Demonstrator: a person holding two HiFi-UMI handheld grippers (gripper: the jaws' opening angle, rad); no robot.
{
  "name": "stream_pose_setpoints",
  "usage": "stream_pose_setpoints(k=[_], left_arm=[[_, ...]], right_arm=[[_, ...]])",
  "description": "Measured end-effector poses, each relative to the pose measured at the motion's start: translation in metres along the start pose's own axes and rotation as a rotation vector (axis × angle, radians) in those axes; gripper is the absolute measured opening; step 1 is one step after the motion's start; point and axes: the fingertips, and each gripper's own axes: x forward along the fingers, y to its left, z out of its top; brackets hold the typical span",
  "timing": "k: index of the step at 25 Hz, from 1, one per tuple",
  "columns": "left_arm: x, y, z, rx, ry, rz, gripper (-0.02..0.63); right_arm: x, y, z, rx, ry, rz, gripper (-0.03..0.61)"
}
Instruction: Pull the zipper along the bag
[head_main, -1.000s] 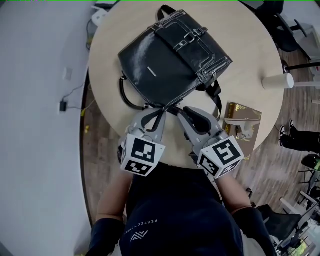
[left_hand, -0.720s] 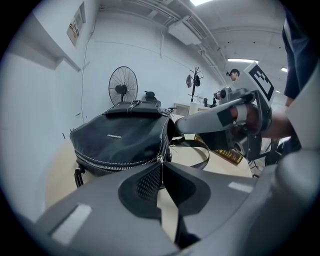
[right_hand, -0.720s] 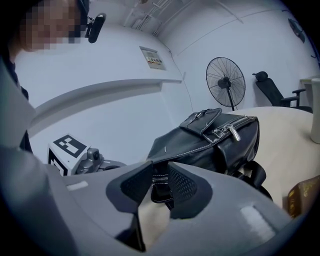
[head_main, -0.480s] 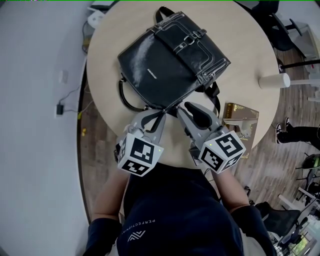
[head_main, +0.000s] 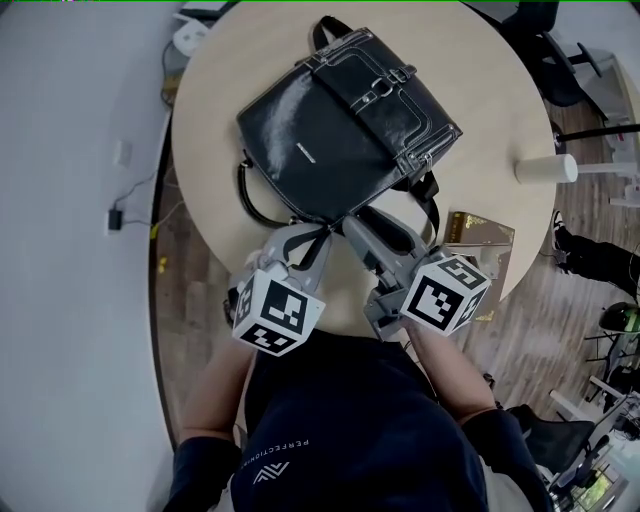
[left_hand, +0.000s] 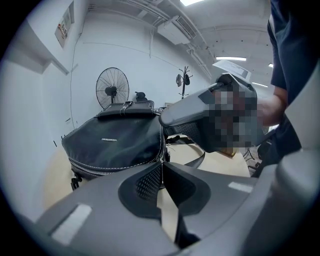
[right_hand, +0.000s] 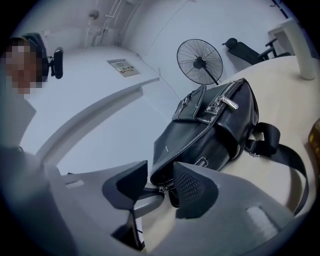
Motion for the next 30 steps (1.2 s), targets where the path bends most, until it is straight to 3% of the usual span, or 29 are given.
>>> stream_pose_setpoints(k=[12, 14, 20, 23, 30], left_arm=[[-0.001, -0.006, 0.002, 0.034, -0.012, -0.004, 0.028], [-0.002, -0.007, 0.003, 0.043, -0.01, -0.002, 0.028], [0.0, -0.01, 0.001, 0.093, 0.001, 0.007, 0.028], [0.001, -0.01, 0.0, 0.129, 0.007, 0.013, 0.028], [0.002, -0.009, 0.0, 0.138, 0.007, 0.017, 0.028]], right_arm=[[0.007, -0.01, 0.007, 0.183, -0.008, -0.036, 0.159], [0.007, -0.012, 0.007, 0.194, 0.002, -0.053, 0.131], [0.01, -0.008, 0.003, 0.25, 0.029, -0.067, 0.163], [0.015, -0.006, 0.004, 0.233, 0.036, -0.081, 0.192], [0.017, -0.015, 0.003, 0.178, 0.045, -0.139, 0.143]])
